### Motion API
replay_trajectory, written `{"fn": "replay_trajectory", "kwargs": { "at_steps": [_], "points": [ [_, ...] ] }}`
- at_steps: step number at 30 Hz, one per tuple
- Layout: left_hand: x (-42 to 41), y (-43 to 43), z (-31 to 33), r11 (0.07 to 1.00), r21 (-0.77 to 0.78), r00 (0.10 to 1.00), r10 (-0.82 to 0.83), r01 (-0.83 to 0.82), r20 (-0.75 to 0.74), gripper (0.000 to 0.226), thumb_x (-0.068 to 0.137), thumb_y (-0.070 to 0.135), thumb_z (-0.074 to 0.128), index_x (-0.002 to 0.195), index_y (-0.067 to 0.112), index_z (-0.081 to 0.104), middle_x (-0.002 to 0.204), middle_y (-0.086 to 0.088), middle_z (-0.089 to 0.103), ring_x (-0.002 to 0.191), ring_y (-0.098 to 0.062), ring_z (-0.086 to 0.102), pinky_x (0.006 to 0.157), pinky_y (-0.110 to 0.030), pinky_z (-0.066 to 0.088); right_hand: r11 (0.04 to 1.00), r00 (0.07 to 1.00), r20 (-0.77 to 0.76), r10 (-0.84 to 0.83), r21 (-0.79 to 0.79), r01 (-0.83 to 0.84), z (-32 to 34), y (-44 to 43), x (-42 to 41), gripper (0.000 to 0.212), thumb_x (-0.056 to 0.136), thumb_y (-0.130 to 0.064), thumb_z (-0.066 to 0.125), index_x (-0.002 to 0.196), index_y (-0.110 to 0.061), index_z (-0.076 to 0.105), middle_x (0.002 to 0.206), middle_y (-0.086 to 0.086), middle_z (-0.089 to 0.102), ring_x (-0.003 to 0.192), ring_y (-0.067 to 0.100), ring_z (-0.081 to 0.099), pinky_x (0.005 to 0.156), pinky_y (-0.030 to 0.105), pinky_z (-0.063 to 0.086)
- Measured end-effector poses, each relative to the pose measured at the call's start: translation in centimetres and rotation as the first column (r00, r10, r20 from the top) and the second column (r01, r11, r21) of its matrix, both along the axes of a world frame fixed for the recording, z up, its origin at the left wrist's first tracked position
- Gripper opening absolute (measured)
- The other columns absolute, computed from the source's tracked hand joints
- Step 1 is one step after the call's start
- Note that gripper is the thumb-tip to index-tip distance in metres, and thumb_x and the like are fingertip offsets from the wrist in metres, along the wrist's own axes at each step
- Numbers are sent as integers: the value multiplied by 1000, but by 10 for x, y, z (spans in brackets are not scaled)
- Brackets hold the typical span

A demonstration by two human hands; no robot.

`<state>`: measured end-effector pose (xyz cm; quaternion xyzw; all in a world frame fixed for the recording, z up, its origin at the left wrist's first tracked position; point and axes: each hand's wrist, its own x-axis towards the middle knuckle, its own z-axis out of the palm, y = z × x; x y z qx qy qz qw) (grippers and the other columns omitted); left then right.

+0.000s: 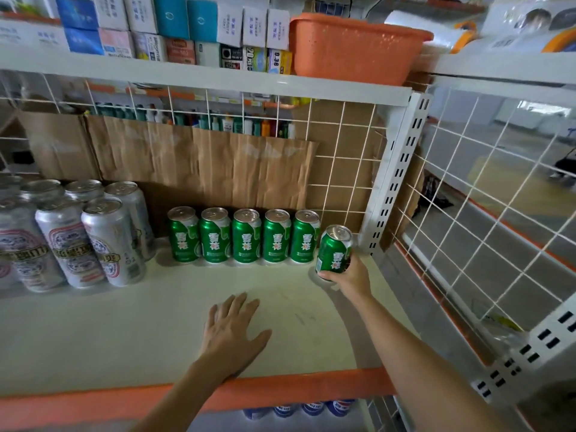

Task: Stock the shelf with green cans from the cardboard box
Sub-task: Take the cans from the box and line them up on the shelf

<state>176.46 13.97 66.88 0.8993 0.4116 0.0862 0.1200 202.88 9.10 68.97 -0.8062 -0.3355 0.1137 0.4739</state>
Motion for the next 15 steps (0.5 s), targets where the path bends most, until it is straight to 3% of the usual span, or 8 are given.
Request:
{"fn": "replay_trajectory", "kwargs": {
  "at_steps": [15],
  "points": [
    [0,0,1,1000,-16,1000,8,-8,-20,96,57,74,2,145,38,19,156,9,10,144,-13,2,116,-35,-3,999,999,29,-25,-35,26,6,37,28,74,58,-13,89,120,-5,50,122,14,61,110,31,58,92,39,44]
  ]
}}
